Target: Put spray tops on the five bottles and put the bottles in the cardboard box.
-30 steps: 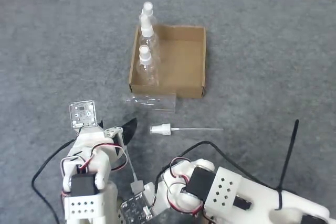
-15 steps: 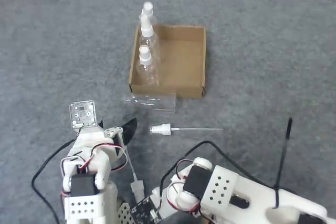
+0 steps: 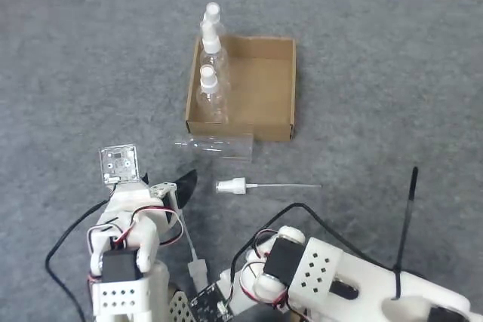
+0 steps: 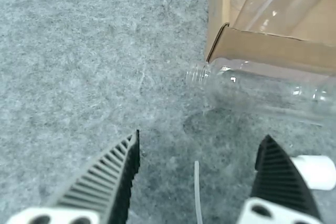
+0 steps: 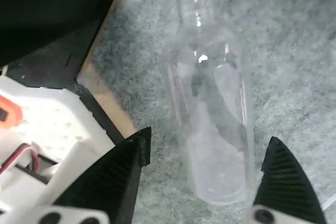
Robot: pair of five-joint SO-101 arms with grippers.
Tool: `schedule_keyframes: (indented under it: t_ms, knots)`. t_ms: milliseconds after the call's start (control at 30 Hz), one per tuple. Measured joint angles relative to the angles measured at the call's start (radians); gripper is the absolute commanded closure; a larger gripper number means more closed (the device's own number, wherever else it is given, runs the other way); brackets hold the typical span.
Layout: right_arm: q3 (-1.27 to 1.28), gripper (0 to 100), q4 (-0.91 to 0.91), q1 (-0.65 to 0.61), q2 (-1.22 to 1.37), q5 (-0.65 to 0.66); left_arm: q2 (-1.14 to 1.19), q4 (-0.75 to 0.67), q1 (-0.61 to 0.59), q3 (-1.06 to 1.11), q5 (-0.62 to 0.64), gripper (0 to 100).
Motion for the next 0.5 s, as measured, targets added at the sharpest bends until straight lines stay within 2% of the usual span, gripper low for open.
schedule_keyframes:
  t_ms: [500]
  knots:
    - [0.061,70.6,-0.106,-0.002,0.000,0.000,0.000,0.000,0.000,0.000,0.000,67]
